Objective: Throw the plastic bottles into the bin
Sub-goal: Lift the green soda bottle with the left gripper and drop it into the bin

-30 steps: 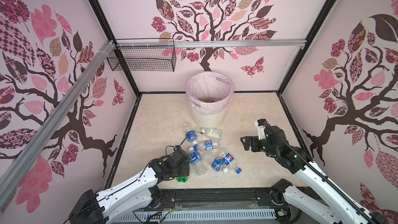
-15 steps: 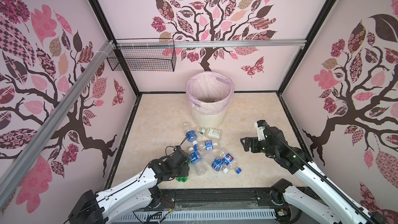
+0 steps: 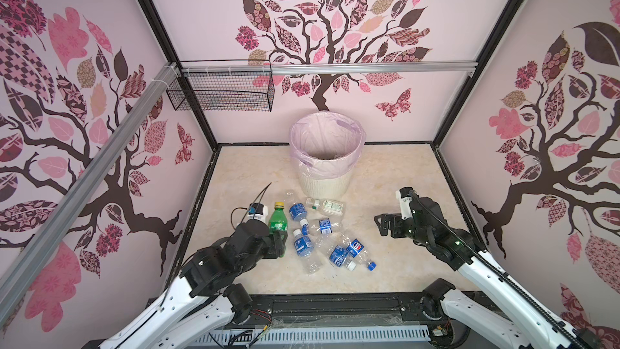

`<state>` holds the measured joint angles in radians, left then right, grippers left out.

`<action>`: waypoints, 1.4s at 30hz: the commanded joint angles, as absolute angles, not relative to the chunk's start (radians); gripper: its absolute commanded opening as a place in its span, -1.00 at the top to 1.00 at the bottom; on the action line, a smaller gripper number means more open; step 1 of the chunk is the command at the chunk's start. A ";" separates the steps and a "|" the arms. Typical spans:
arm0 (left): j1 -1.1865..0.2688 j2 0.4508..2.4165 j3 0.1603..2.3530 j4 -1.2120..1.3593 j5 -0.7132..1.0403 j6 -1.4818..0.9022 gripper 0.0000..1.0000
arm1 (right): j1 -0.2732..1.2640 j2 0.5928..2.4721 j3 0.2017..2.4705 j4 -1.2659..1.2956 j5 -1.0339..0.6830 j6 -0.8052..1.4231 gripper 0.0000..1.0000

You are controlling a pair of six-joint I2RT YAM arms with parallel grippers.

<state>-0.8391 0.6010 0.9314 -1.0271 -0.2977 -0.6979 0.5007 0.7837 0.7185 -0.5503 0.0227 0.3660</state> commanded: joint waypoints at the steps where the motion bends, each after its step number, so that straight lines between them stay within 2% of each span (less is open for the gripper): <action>1: -0.843 0.578 1.076 -1.128 -0.433 -0.618 -0.16 | 0.495 0.786 0.749 -0.566 0.031 0.358 -0.99; 5: -0.843 0.590 1.210 -1.119 -0.464 -0.558 -0.16 | 0.495 0.795 0.752 -0.562 0.024 0.358 -0.99; 12: -0.842 0.627 1.379 -0.931 -0.387 -0.464 -0.17 | 0.495 0.804 0.742 -0.553 0.022 0.351 -0.99; 17: -0.843 0.744 1.485 -0.840 -0.366 -0.343 -0.25 | 0.495 0.797 0.742 -0.556 0.022 0.349 -0.99; 21: -0.827 0.974 1.610 -0.706 -0.271 -0.253 -0.29 | 0.495 0.795 0.745 -0.558 0.025 0.352 -0.99; 25: -0.620 1.273 1.784 -0.583 0.038 -0.318 -0.25 | 0.496 0.777 0.746 -0.560 0.024 0.362 -0.99; 26: -0.587 1.340 1.814 -0.556 0.088 -0.327 -0.32 | 0.496 0.773 0.746 -0.560 0.024 0.365 -0.99; 27: -0.551 1.425 1.866 -0.554 0.147 -0.331 -0.51 | 0.495 0.767 0.744 -0.561 0.022 0.370 -0.99; 28: -0.518 1.535 1.953 -0.602 0.194 -0.331 -0.64 | 0.496 0.763 0.744 -0.560 0.019 0.374 -0.99; 29: -0.495 1.641 2.059 -0.679 0.222 -0.320 -0.68 | 0.496 0.759 0.745 -0.560 0.014 0.380 -0.99; 32: -0.483 1.819 2.256 -0.884 0.212 -0.253 -0.69 | 0.496 0.750 0.751 -0.564 0.004 0.388 -0.99; 37: -0.478 1.604 1.950 -0.643 0.171 -0.305 -0.78 | 0.495 0.734 0.739 -0.560 0.014 0.384 -0.99; 42: -0.453 1.458 1.815 -0.713 0.122 -0.278 -0.78 | 0.494 0.775 0.738 -0.546 -0.030 0.375 -0.99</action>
